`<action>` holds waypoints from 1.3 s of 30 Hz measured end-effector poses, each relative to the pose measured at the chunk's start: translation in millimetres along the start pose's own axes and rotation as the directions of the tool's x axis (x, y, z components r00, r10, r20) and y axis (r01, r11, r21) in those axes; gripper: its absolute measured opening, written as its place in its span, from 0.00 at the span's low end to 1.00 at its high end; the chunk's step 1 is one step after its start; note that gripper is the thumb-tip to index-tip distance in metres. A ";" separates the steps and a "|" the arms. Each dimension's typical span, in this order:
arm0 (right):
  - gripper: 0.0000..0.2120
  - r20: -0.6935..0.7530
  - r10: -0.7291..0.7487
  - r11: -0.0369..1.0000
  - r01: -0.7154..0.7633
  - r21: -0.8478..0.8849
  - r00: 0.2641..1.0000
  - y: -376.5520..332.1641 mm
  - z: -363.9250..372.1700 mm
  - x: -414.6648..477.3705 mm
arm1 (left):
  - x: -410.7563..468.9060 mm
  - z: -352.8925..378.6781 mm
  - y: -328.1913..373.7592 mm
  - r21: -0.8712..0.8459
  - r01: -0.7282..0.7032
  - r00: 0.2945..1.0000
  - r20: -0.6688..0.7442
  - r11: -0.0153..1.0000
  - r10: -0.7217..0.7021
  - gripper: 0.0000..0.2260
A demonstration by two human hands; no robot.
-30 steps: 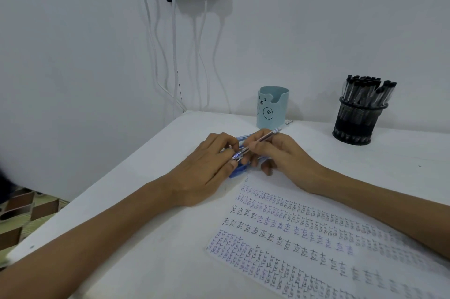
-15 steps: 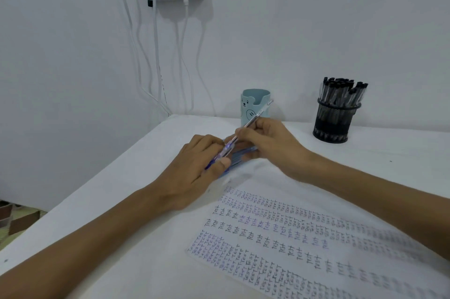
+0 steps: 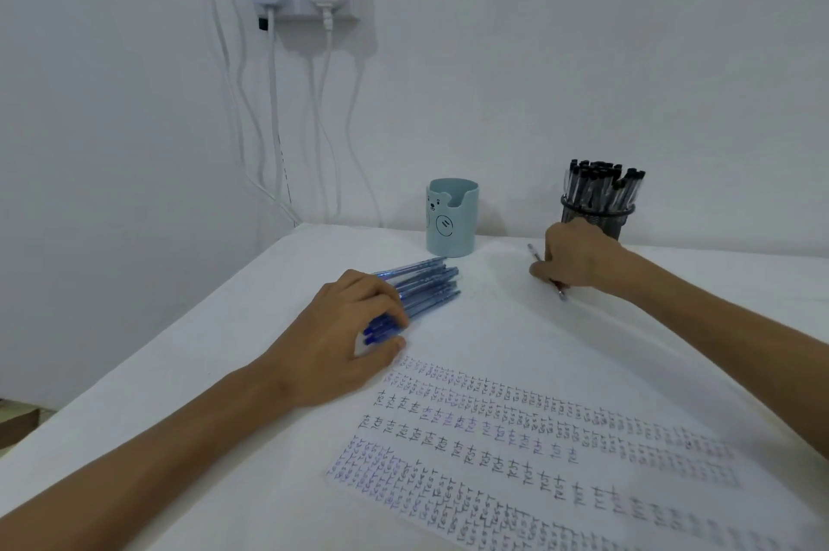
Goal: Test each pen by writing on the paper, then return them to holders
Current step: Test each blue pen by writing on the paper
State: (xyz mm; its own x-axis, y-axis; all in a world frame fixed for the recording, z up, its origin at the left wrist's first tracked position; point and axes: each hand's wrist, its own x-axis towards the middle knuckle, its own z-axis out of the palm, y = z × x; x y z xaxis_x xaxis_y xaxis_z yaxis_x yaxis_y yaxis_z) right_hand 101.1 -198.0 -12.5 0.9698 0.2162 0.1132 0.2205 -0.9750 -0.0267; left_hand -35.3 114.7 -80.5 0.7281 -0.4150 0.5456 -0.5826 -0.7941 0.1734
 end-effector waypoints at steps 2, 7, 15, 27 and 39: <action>0.19 0.007 0.018 0.998 -0.018 -0.067 1.000 -4.7 -1.4 -4.1 | 0.1 0.2 0.5 -0.002 -0.001 1.000 0.006 1.000 0.001 0.09; 0.14 -0.124 -0.040 0.982 0.016 -0.188 0.991 -27.2 -4.4 -19.9 | 0.3 -1.2 2.2 -0.005 0.001 1.000 -0.005 1.000 -0.001 0.09; 0.07 -0.271 -0.597 0.773 0.632 0.058 0.755 -69.1 16.2 -38.6 | -0.2 -4.0 4.1 -0.051 0.067 0.997 -0.043 0.996 -0.069 0.11; 0.12 -0.219 -0.771 0.607 0.794 0.029 0.598 -73.1 27.9 -36.9 | -1.0 -2.5 3.7 -0.049 0.079 0.997 -0.013 0.996 -0.080 0.12; 0.08 -0.241 -0.754 0.609 0.788 0.092 0.611 -63.8 20.7 -34.6 | -2.5 -8.3 8.4 -0.039 0.105 0.992 0.078 0.994 -0.101 0.21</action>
State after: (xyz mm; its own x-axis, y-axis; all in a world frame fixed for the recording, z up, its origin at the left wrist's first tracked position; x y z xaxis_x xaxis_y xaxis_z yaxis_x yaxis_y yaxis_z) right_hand 55.7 -142.2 -35.3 0.4009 0.8553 0.3282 0.9080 -0.4185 -0.0186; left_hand -45.0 112.8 -73.6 0.8094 -0.3659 0.4593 -0.5169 -0.8151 0.2617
